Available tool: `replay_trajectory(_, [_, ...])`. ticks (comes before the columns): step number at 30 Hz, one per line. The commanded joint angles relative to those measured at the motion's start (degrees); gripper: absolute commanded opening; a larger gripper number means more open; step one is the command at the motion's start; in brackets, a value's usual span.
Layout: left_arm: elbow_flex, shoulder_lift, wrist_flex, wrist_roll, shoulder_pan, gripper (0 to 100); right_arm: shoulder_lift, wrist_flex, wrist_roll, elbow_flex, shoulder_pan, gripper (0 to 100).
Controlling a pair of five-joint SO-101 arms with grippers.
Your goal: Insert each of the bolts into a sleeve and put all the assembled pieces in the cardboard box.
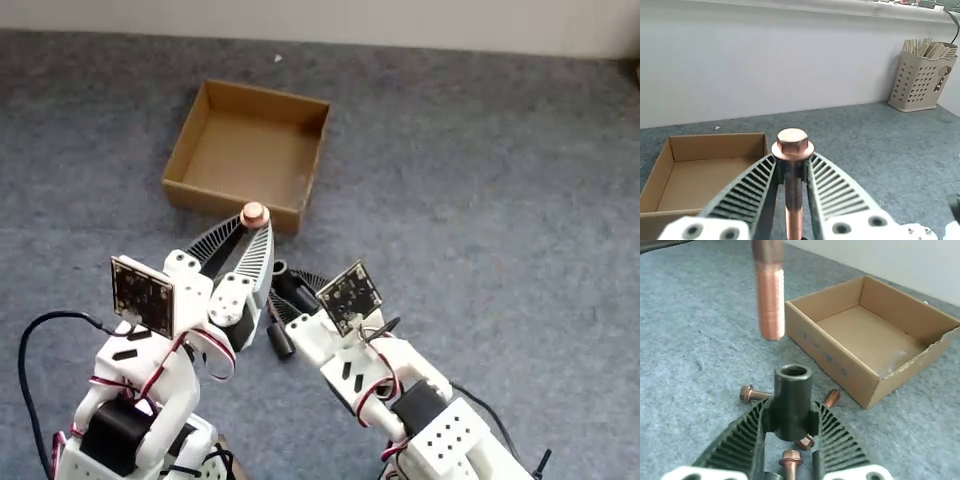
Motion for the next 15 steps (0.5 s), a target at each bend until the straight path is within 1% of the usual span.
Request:
replay_trajectory(1, [0.0,-1.0,-1.7,0.5,0.3,0,-1.2,-1.6,0.2,-1.3,-2.5,0.5])
replay_trajectory(9, [0.0,-1.2,-1.5,0.6,0.1,1,-1.2,-1.6,0.2,-5.2,-3.1,0.5])
replay_trajectory(15, [-0.3,-1.3,-1.4,0.6,0.0,1,-1.2,-1.6,0.4,-5.2,-3.0,0.5])
